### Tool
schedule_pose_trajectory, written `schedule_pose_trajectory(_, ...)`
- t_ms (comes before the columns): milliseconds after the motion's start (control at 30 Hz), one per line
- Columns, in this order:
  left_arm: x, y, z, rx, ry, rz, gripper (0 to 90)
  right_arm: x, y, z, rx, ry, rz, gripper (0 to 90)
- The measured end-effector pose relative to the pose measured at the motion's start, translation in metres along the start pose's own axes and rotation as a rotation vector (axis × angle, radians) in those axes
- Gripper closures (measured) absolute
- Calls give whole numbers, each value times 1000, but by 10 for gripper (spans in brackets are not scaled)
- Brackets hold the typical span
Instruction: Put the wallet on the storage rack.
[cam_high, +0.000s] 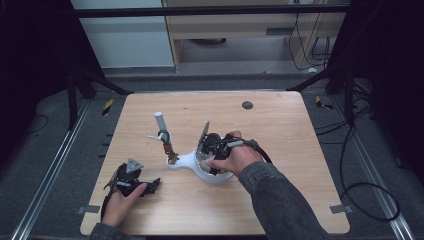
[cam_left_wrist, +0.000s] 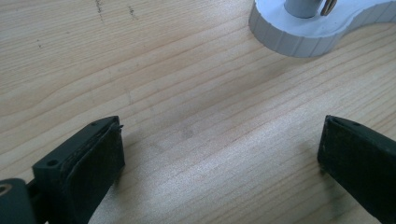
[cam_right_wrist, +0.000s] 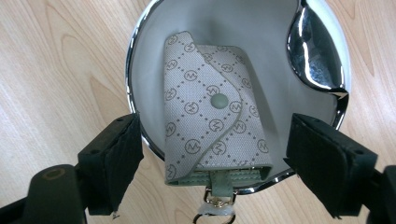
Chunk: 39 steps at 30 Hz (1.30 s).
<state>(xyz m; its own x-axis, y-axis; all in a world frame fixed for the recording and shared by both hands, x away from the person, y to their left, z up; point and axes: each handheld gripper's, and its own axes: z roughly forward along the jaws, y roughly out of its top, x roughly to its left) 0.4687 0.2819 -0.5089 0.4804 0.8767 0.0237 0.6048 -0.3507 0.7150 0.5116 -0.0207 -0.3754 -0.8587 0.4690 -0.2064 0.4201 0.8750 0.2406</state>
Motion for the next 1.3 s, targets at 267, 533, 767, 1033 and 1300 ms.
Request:
schedule_pose_trajectory(267,0,0,0,0,0,-1,0,0,-6,-4,-25,10,20,161)
schedule_pose_trajectory(533,0,0,0,0,0,0,0,-1,-12,-10,-57,11,37,124)
schedule_pose_trajectory(767,0,0,0,0,0,0,0,-4,-19,-15,-87,15,61,97)
schedule_pose_trajectory(1033,0,0,0,-1,0,-1,0,-8,-27,-19,-119,5,76,73)
schedule_pose_trajectory(1300,0,0,0,0,-1,1,0,-14,-36,-26,-153,8,94,67)
